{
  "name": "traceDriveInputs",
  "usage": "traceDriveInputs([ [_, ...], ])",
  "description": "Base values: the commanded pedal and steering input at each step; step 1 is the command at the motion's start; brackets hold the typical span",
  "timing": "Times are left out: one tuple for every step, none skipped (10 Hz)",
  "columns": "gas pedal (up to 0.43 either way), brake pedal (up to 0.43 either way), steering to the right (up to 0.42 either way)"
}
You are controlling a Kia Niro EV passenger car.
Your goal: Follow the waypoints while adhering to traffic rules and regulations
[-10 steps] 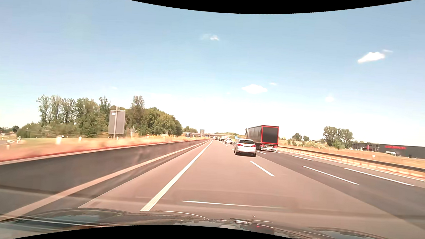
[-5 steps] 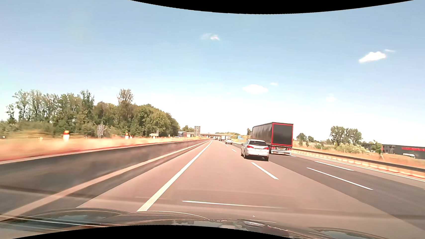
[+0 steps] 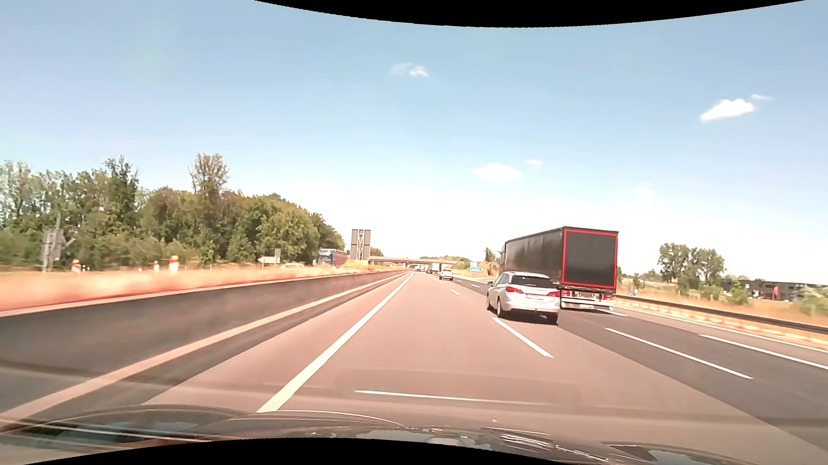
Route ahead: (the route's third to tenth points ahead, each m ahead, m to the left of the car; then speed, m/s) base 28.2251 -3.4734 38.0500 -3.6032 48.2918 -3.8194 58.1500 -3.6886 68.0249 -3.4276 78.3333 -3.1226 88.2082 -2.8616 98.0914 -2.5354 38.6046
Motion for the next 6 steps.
traceDriveInputs([
  [0.72,0.0,-0.003],
  [0.713,0.0,-0.003],
  [0.713,0.0,-0.003],
  [0.713,0.0,-0.003],
  [0.713,0.0,-0.003],
  [0.713,0.0,-0.003],
])
